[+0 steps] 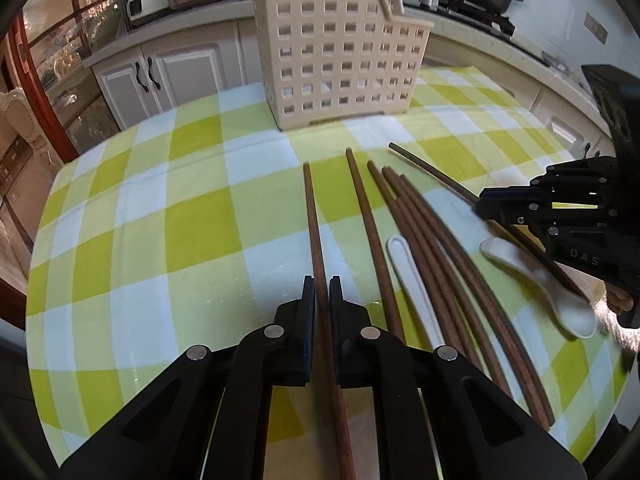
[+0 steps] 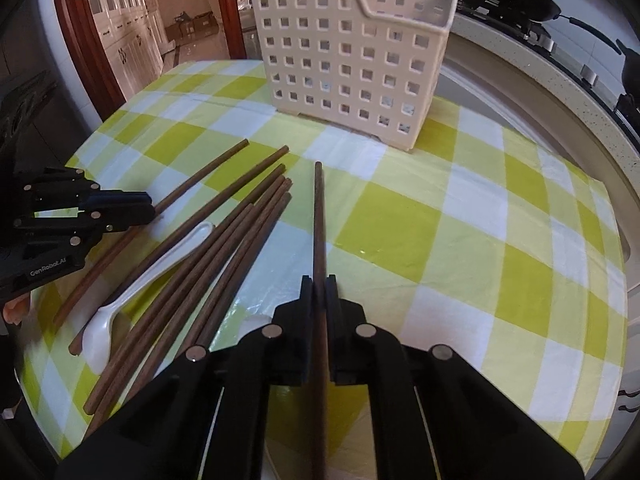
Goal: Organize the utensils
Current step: 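Lift the left tool's chopstick toward the caddy while the right tool carries its chopstick there too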
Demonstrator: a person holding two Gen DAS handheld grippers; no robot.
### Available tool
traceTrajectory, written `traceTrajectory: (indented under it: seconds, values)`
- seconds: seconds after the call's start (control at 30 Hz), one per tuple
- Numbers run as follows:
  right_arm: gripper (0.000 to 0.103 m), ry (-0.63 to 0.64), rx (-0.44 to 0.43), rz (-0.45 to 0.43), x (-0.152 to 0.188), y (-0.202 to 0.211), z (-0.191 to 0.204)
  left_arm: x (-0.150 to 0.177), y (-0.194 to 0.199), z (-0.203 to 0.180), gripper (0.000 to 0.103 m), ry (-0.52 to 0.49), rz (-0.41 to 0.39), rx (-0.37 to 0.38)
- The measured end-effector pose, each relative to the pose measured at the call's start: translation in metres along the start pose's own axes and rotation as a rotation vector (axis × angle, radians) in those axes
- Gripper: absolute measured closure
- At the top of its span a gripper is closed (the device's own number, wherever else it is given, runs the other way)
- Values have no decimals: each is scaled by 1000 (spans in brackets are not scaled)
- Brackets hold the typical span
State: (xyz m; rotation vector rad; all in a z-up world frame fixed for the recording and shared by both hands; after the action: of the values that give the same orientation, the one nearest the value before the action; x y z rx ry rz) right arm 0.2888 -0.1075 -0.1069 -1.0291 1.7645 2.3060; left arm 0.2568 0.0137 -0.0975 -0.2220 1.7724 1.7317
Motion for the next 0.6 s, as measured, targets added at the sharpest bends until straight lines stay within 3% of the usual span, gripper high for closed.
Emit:
traceTrajectory:
  seconds: [0.3,0.33,0.37,0.43,0.53,0.6]
  values:
    - [97,-72,-32,-165,-14,68,-14,-8,43,7,95,20,-82,-33]
    - [97,-75,-28,-181,-13,76,-15,-8,40,7,91,30,-73,-9]
    - [97,-78,-26,-190,-13,80,-15,-8,36,6,76,28,-60,5]
    - [97,-85,-27,-209,-10,89,-17,-4,26,5,66,24,-39,-9]
    - [97,-104,-34,-241,-4,106,-20,-1,9,1,66,-2,10,-20]
    - [97,-116,-38,-252,-1,112,-22,-3,-4,0,73,-16,52,-35]
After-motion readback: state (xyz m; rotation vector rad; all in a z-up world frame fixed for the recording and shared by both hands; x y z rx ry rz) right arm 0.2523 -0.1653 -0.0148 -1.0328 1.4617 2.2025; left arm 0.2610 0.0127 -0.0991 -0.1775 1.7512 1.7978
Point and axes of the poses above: each gripper's, at about its wrist camera, not at the fingertips, and y roughly against the way its jaws point, z to its left, x to its underside, the point moved 5 cm from there along -y, roughly the way its jaws point, and after that the axes turned 10 degrees about -y, right-handed, at the moved point
